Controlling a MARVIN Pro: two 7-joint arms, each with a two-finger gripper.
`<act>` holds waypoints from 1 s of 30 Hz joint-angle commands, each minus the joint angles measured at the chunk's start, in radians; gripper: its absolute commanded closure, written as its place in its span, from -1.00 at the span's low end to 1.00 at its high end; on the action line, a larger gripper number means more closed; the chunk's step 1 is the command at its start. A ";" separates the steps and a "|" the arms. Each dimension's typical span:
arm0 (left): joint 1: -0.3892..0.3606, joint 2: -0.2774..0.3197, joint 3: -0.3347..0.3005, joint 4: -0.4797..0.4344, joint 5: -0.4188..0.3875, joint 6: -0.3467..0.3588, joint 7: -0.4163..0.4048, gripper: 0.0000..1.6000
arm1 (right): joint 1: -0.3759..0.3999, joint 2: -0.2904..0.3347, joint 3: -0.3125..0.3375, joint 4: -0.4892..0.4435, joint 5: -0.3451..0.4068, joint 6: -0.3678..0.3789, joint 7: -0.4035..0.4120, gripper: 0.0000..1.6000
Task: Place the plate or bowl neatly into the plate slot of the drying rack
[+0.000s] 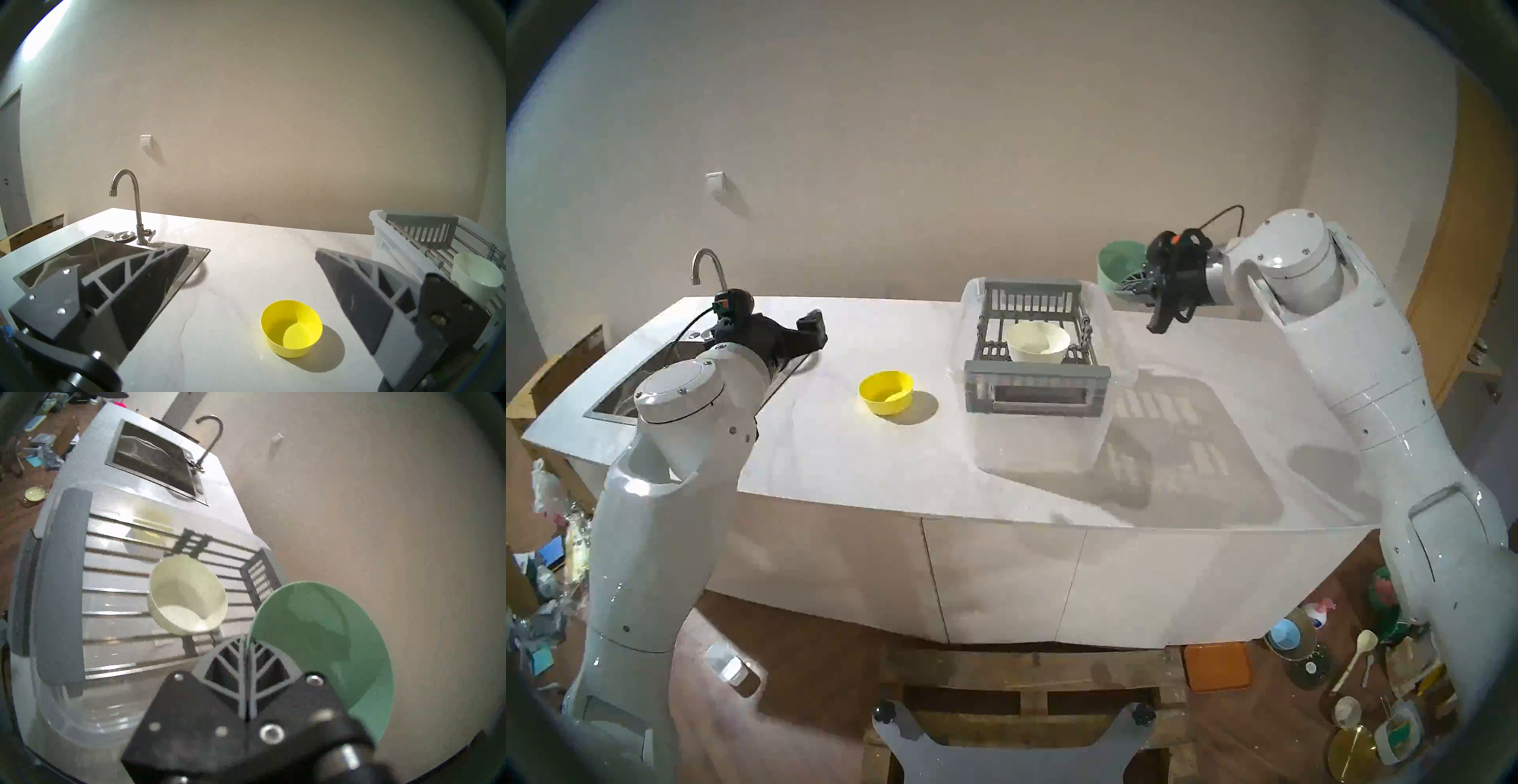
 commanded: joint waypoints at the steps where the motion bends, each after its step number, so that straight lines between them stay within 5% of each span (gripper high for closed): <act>1: -0.019 0.003 -0.009 -0.023 -0.002 -0.008 -0.005 -1.00 | 0.069 -0.042 -0.008 0.019 0.005 0.019 0.013 1.00; 9: -0.019 0.003 -0.009 -0.023 -0.003 -0.008 -0.005 -1.00 | 0.110 -0.088 -0.118 0.025 0.029 0.028 0.086 1.00; 18: -0.018 0.004 -0.009 -0.023 -0.003 -0.008 -0.005 -1.00 | 0.107 -0.135 -0.165 0.066 0.020 0.015 0.076 1.00; 30: -0.019 0.004 -0.009 -0.023 -0.003 -0.008 -0.004 -1.00 | 0.160 -0.240 -0.205 0.229 -0.009 -0.043 0.063 1.00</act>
